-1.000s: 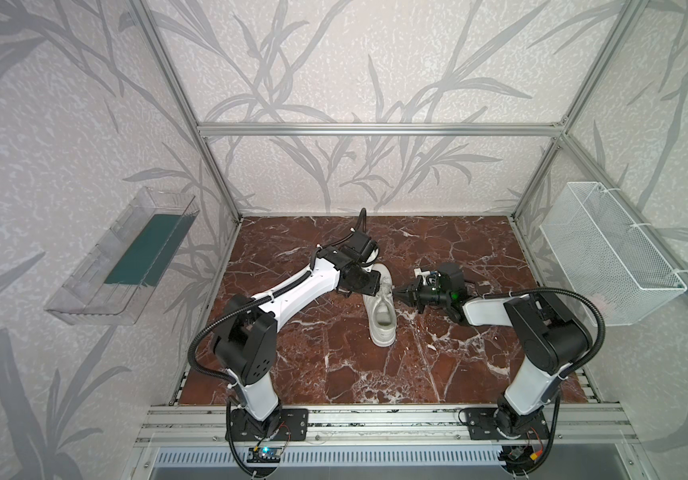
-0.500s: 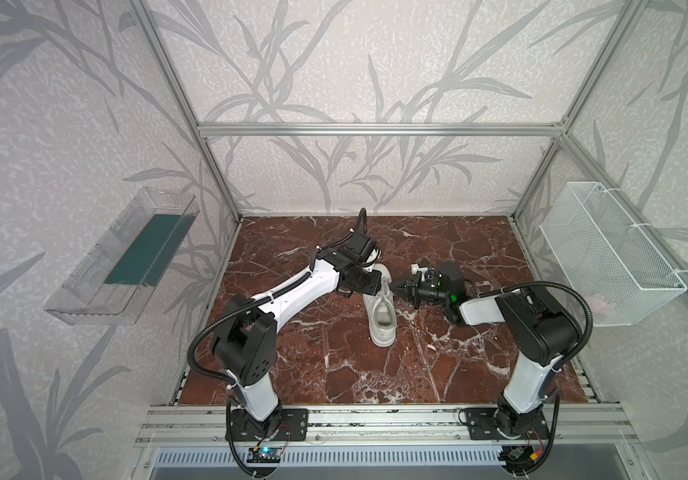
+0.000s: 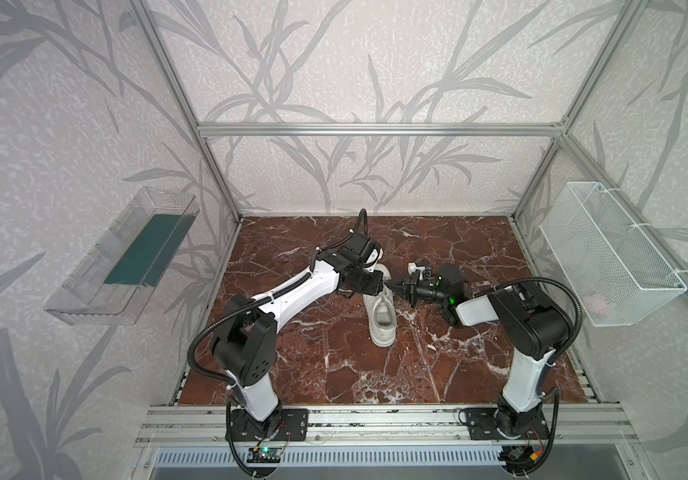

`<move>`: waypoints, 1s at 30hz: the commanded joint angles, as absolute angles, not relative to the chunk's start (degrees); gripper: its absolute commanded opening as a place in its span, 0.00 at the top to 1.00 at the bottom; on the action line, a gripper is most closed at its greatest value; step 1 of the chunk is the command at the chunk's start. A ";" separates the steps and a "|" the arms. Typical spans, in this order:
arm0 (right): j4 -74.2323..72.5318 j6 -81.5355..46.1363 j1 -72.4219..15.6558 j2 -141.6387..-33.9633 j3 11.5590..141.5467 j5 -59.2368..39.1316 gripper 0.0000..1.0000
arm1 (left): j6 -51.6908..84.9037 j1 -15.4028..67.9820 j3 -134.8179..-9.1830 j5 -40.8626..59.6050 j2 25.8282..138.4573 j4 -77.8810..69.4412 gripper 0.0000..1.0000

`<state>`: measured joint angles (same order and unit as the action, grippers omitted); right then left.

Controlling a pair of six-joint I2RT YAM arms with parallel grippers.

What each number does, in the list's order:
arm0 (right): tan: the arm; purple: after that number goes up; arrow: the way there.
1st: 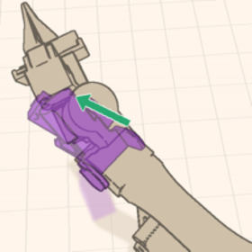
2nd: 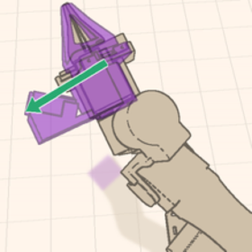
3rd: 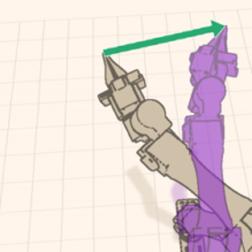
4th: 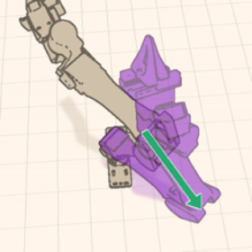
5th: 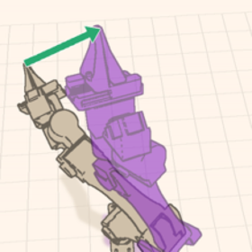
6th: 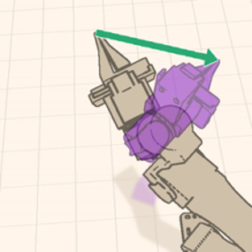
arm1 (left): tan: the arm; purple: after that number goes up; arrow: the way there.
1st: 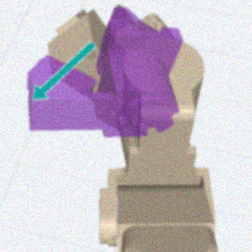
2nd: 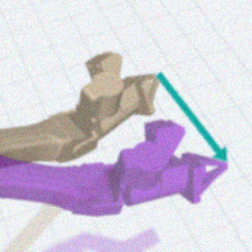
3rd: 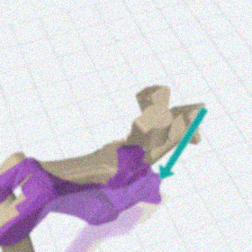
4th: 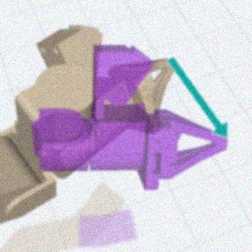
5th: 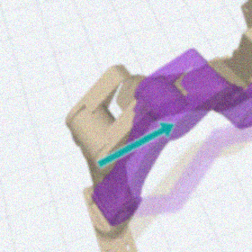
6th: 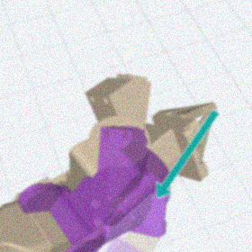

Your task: Tie the shoes

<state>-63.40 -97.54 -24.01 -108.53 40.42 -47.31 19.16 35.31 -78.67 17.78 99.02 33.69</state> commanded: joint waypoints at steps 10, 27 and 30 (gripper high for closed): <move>-63.98 -96.62 -24.32 -108.15 38.82 -48.77 1.00 | 20.13 35.18 -77.21 20.21 97.13 32.26 0.70; -71.86 -101.82 -24.35 -111.13 37.39 -49.02 1.00 | 19.68 35.20 -76.77 22.42 97.83 32.02 0.74; -72.62 -102.49 -24.40 -111.23 37.39 -49.20 1.00 | 19.82 35.18 -76.65 22.76 98.08 31.77 0.73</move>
<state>-68.95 -101.45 -24.08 -110.91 37.74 -48.27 19.55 35.31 -77.10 21.85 99.02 32.27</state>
